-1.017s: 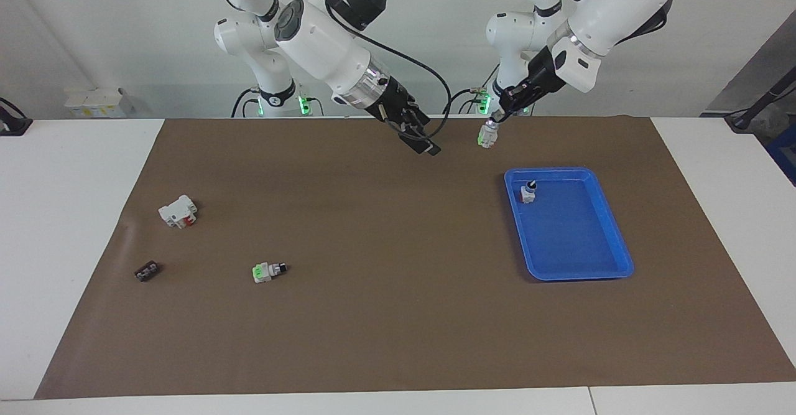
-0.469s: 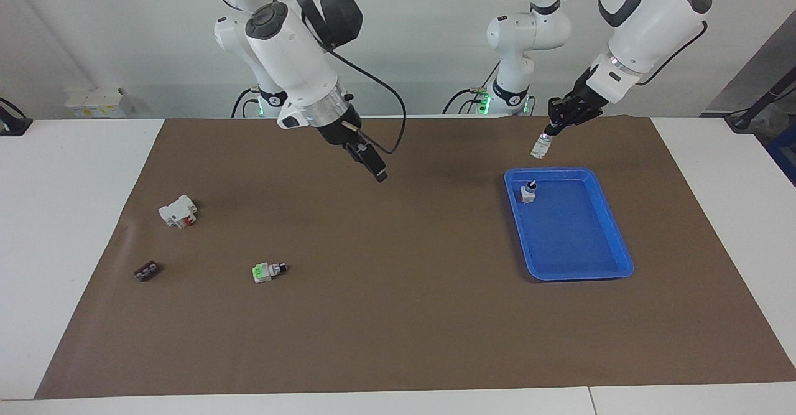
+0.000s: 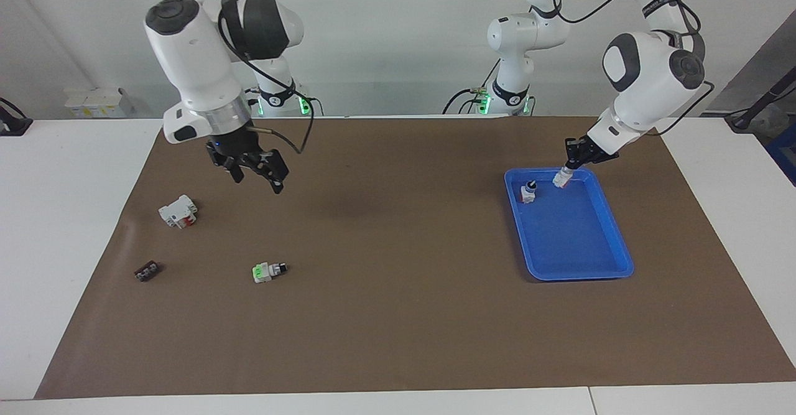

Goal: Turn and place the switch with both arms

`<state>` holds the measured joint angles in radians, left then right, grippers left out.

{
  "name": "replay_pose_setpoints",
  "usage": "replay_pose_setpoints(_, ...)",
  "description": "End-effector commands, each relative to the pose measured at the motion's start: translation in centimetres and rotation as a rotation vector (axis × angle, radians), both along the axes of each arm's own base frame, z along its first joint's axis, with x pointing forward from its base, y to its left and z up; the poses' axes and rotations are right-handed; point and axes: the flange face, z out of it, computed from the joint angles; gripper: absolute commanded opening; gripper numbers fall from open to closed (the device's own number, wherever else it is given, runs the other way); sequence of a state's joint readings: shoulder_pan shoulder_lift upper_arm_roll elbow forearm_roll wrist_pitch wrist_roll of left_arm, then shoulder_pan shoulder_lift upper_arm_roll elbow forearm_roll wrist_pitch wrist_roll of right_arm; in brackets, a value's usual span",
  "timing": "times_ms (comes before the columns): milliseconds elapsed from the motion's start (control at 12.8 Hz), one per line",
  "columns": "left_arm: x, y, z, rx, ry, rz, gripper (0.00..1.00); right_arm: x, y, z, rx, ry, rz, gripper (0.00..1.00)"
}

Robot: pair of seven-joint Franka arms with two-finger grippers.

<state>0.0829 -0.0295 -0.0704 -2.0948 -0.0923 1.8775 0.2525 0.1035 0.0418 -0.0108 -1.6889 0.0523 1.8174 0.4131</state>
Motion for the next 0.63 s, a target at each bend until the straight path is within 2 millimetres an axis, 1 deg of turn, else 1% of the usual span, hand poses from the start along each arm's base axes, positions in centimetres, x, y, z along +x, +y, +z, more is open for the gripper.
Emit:
replay_pose_setpoints(0,1.2,0.4,-2.3,0.018,-0.007,-0.087,0.0,-2.2,-5.1,3.7,-0.032,0.027,0.1,1.0)
replay_pose_setpoints(78,1.4,0.3,-3.7,0.018,-0.004,-0.097,0.0,-2.8,-6.9,5.4,-0.051,0.037,0.134,1.0)
replay_pose_setpoints(156,1.3,-0.1,-4.4,0.016,0.012,-0.106,0.0,-3.2,-7.9,7.2,-0.081,0.028,0.175,1.0)
replay_pose_setpoints(235,1.2,-0.3,-4.4,0.015,0.02,-0.111,0.0,-3.4,-8.7,8.0,-0.101,0.036,0.185,1.0)
replay_pose_setpoints(313,1.2,-0.6,-4.5,0.015,0.026,-0.116,0.0,-3.7,-9.0,7.9,-0.101,0.052,0.18,1.0)
replay_pose_setpoints(391,1.1,-0.9,-4.5,0.013,0.03,-0.123,0.42,-4.0,-9.4,8.0,-0.091,0.062,0.17,1.0)
replay_pose_setpoints(469,1.0,-1.0,-4.3,0.011,0.037,-0.13,0.73,-4.0,-9.0,7.7,-0.081,0.064,0.168,1.0)
replay_pose_setpoints(547,1.2,-1.1,-3.9,0.011,0.039,-0.131,0.85,-4.0,-7.9,7.7,-0.082,0.063,0.183,1.0)
